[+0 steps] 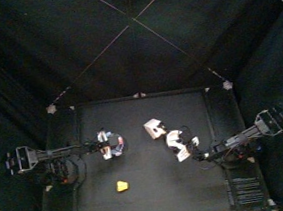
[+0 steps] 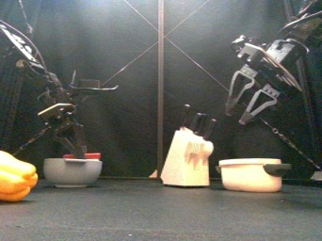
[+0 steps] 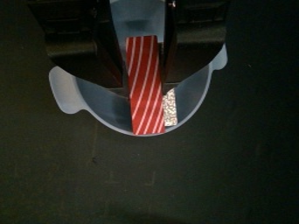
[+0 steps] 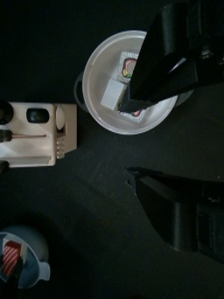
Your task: Put salmon sushi above squash
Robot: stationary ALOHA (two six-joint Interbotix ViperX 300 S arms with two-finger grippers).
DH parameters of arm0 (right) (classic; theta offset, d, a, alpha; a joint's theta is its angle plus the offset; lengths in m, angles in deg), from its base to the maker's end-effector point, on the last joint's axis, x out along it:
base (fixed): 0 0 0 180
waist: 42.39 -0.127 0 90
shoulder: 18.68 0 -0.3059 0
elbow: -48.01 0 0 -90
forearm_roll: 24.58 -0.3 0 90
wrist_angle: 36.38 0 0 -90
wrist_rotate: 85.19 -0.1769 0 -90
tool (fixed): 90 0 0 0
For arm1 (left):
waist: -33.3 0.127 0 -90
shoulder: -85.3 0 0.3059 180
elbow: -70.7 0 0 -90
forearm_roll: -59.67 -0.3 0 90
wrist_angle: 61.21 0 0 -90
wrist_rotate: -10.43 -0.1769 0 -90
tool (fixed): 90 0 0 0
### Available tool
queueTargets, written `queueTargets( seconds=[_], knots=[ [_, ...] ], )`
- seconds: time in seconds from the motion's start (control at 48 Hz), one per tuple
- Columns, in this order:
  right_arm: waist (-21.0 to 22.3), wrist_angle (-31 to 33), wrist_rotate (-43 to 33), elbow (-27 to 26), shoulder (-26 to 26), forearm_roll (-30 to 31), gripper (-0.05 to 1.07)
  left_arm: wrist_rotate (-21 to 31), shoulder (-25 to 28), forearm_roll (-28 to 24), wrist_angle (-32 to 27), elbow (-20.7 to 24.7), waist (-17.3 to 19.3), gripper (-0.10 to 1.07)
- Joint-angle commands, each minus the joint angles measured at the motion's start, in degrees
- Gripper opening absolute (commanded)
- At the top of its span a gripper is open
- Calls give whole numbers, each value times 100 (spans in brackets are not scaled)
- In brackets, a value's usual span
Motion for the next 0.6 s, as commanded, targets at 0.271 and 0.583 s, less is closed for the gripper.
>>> queueTargets(
  seconds=[0.271,0.583],
  knots=[
    [9,9,0,-123,-53,-26,87,18,-879,26,9,0,-870,62],
    [9,9,9,-123,-44,-35,87,0,-1125,1143,0,-246,-2013,62]
  ],
)
